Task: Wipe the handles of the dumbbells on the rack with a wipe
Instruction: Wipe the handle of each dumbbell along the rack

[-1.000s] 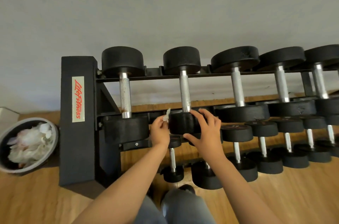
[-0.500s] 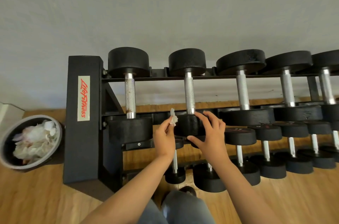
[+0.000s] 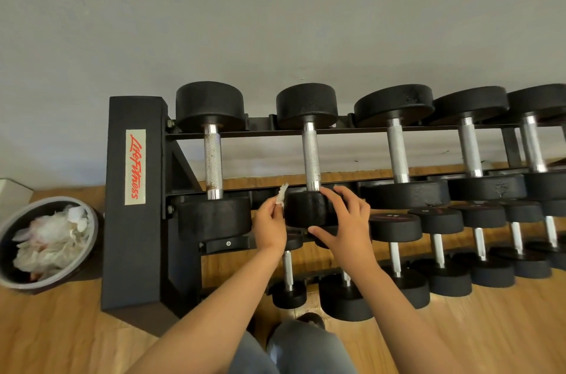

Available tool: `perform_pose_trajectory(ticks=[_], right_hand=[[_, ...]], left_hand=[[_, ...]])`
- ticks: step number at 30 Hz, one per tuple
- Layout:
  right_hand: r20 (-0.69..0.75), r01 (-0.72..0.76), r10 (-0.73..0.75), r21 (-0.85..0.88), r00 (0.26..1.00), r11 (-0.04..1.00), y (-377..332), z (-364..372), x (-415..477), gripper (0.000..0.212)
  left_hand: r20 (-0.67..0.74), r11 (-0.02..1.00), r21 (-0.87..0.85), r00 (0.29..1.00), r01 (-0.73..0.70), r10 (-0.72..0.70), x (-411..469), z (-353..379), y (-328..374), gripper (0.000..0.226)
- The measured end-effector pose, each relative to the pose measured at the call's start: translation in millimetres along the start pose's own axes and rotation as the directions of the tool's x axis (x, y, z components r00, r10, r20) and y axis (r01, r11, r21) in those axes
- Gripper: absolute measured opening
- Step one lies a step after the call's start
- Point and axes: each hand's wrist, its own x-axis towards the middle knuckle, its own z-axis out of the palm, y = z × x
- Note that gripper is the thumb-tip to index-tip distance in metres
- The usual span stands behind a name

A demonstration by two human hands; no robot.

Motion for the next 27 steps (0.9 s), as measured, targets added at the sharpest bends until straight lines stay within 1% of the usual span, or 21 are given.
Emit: perform_pose_trajectory(ticks=[4, 8, 11, 14, 17, 20, 22, 24, 27], right_hand=[[-0.003, -0.004, 0.004, 0.012, 1.000, 1.000, -0.1, 1.1, -0.7, 0.076], [-0.004, -0.001, 0.001, 0.032, 1.000, 1.000, -1.4, -0.4, -2.4, 0.075], [0.003, -0.004, 0.004, 0.034, 1.000, 0.999, -1.6, -0.4, -2.8, 0.075], [-0.006, -0.002, 0.002, 0.040, 1.000, 0.999, -0.6, 0.5, -2.4, 0.075], [-0.026, 0.008, -0.007, 0.049, 1.000, 0.999, 1.7, 4.2, -3.5, 0.077], [-0.075, 0.031, -0.027, 0.053, 0.997, 0.998, 3.9, 8.1, -4.4, 0.076], [-0.079, 0.028, -0.023, 0.066, 0.997, 0.997, 3.2, 6.5, -4.5, 0.075], [-0.059, 0.025, -0.020, 0.095, 0.998, 0.995, 2.3, 2.4, -4.2, 0.076], [-0.032, 0.002, 0.005, 0.230, 0.999, 0.973, 3.3, -7.1, -3.2, 0.074]], left_hand=[[-0.018, 0.999, -0.001, 0.999, 0.035, -0.035, -12.0, -0.2, -11.7, 0.021], [0.012, 0.995, -0.009, 0.995, 0.099, -0.099, -17.9, -0.7, -14.2, 0.016], [-0.017, 0.997, 0.009, 0.997, 0.076, -0.076, -22.3, -3.8, -2.8, 0.016], [-0.030, 0.999, 0.032, 0.999, -0.018, 0.019, -33.2, -10.2, 11.3, 0.013], [0.009, 0.986, 0.056, 0.987, -0.158, 0.158, -42.3, -14.4, 22.5, 0.014], [0.139, 0.944, 0.077, 0.941, -0.320, 0.308, -42.4, -5.6, 42.3, 0.015], [0.206, 0.903, 0.128, 0.902, -0.410, 0.380, -34.8, 2.7, 58.4, 0.014], [0.237, 0.857, 0.201, 0.872, -0.475, 0.428, -21.2, 6.0, 67.3, 0.013], [0.282, 0.813, 0.262, 0.847, -0.520, 0.451, -13.9, -1.5, 62.9, 0.014]])
